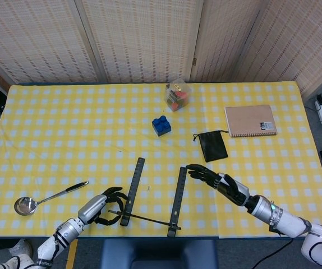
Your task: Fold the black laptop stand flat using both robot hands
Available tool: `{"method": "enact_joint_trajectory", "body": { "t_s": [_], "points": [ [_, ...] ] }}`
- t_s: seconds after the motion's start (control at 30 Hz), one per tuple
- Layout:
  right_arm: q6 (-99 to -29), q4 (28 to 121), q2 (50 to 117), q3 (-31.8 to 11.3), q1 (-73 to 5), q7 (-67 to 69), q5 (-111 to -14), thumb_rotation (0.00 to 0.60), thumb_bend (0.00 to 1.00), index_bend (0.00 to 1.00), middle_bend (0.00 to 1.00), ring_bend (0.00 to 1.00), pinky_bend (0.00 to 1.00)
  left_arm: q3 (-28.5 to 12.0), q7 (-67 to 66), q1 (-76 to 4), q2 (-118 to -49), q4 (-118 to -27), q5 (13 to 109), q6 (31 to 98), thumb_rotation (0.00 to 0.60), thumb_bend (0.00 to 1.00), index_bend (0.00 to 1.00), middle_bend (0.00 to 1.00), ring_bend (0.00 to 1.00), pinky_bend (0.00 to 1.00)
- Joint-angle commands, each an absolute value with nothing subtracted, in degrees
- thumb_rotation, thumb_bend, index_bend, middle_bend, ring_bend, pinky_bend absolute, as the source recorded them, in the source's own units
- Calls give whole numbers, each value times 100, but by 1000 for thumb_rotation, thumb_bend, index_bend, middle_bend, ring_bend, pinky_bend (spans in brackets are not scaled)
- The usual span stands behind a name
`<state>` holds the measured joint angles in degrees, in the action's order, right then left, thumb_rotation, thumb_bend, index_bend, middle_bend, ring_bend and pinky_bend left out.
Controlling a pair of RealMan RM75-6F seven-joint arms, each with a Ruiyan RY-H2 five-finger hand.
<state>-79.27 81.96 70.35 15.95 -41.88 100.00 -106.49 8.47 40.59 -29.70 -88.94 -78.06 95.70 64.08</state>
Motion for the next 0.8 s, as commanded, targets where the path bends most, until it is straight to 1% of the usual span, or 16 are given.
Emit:
{"method": "enact_joint_trajectory", "body": {
  "t_s": [0.03,0.23,0.47,0.57,0.6,0.63,0.73,0.77,0.8],
  "points": [
    [-7925,8197,7032,1590,-4185,10000,-10660,0,0,0,0,0,0,857,4057,-2968,-8893,-7804,9573,6411,600,434,545,301,97,0],
    [-7915,8213,7014,1581,-4171,9986,-10664,0,0,0,0,0,0,889,4061,-2962,-8885,-7810,9592,6424,600,442,559,304,98,0],
    [-7906,8247,6992,1571,-4159,9949,-10680,0,0,0,0,0,0,896,4086,-2966,-8896,-7826,9611,6452,600,499,572,307,100,0],
    [-7896,8262,6984,1571,-4160,9886,-10707,0,0,0,0,0,0,905,4085,-2962,-8883,-7845,9621,6471,600,505,569,307,101,0],
    [-7890,8266,6980,1570,-4162,9853,-10714,0,0,0,0,0,0,907,4088,-2957,-8878,-7854,9623,6485,600,504,545,308,100,0],
    [-7878,8273,6972,1565,-4160,9784,-10715,0,0,0,0,0,0,916,4096,-2955,-8862,-7872,9630,6492,600,502,487,308,97,0],
    [-7776,8304,6953,1545,-4147,9376,-10696,0,0,0,0,0,0,958,4132,-2989,-8775,-7952,9650,6440,600,498,265,281,63,0],
    [-7731,8332,6943,1548,-4145,9230,-10698,0,0,0,0,0,0,971,4132,-2999,-8747,-7976,9660,6427,600,498,203,255,43,0],
    [-7666,8366,6929,1548,-4142,9013,-10696,0,0,0,0,0,0,984,4130,-3005,-8712,-8011,9668,6424,600,498,173,240,32,0]
  ]
}}
